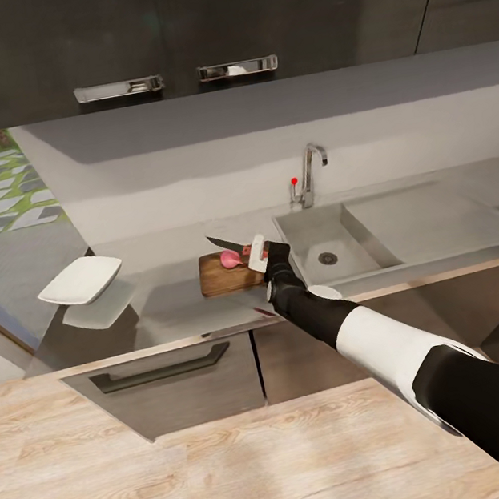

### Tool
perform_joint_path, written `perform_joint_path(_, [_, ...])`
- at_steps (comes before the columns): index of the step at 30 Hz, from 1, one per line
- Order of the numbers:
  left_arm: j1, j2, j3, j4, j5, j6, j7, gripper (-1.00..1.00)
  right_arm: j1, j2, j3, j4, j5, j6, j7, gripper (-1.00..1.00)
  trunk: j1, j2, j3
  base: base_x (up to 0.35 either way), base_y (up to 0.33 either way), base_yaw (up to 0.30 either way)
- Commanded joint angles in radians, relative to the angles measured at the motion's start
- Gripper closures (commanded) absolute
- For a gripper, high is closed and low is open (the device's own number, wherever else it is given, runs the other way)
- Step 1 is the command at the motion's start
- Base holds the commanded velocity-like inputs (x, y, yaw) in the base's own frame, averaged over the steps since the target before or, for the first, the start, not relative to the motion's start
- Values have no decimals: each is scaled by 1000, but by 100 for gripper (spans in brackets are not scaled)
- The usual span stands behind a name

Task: In the kitchen, take the Vidalia onion out of the sink, dice it on the chopping board with the paring knife, put the diced onion into the bowl on the countertop, then place both the paring knife and the chopping board into the sink.

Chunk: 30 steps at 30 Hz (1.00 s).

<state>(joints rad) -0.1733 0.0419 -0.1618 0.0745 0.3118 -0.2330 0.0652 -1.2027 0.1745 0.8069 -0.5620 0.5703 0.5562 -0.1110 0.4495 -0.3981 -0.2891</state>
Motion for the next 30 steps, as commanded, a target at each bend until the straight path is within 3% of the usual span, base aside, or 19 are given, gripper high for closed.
perform_joint_path(1, [-2, 0, -8, 4, 6, -6, 1, -100, -1, 0, 6, 1, 2, 7, -3, 100, 1, -2, -2, 0, 0, 0])
perform_joint_path(30, [-2, 0, -9, 4, 6, -5, 1, -100, -1, 0, 5, 5, 2, 7, -1, 100, 1, -2, -2, 13, 0, 0])
